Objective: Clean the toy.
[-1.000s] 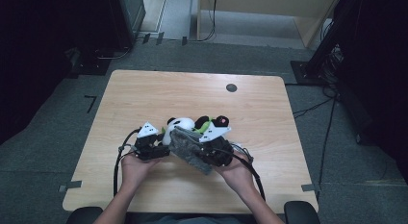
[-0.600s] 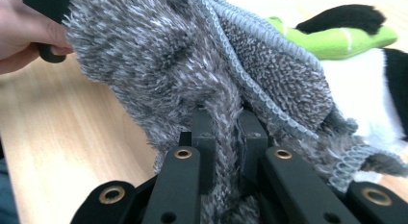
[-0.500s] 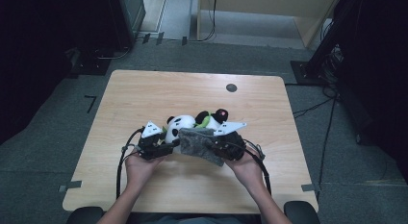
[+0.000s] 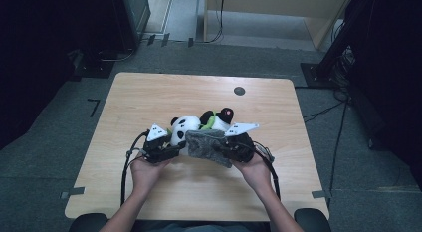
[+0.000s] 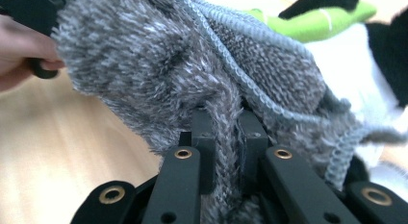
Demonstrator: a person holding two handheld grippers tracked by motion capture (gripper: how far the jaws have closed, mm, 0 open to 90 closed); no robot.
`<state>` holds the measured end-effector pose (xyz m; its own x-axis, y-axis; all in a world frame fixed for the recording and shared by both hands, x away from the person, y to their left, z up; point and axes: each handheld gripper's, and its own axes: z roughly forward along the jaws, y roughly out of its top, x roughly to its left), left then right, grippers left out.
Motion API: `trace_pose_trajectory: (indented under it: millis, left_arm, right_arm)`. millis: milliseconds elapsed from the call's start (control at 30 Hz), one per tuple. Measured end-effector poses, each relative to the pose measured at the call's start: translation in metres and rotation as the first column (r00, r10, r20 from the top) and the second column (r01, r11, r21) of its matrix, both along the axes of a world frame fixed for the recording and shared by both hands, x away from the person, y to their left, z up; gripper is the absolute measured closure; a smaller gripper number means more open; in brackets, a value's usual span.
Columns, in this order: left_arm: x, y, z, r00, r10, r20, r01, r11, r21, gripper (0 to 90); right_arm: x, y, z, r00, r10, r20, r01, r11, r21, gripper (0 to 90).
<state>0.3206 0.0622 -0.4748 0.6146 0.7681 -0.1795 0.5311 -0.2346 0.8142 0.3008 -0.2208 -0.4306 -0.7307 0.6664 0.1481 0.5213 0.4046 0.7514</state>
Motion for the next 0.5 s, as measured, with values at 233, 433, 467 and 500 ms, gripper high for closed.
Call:
trace_pose_trajectory:
  millis: [233,433,467,500]
  left_arm:
    - [0.000,0.001,-0.001,1.0000,-0.005,-0.003,0.005,1.0000,-0.004,45.9]
    - [0.001,0.001,-0.001,0.9997,-0.020,-0.011,0.020,0.9997,-0.012,45.3]
    - [0.000,0.001,-0.001,0.9998,-0.019,-0.008,0.019,0.9998,-0.008,45.3]
    - [0.000,0.000,-0.001,0.9998,-0.018,-0.008,0.018,0.9998,-0.007,45.2]
  right_arm:
    - [-0.012,-0.013,0.003,0.9994,0.001,-0.034,-0.001,1.0000,0.003,82.7]
    - [-0.021,-0.024,0.004,0.9988,-0.009,-0.048,0.009,0.9999,-0.005,82.6]
    - [-0.022,-0.025,0.004,0.9988,-0.009,-0.048,0.008,0.9999,-0.007,82.6]
    - [-0.024,-0.026,0.004,0.9986,-0.008,-0.053,0.007,0.9999,-0.015,82.6]
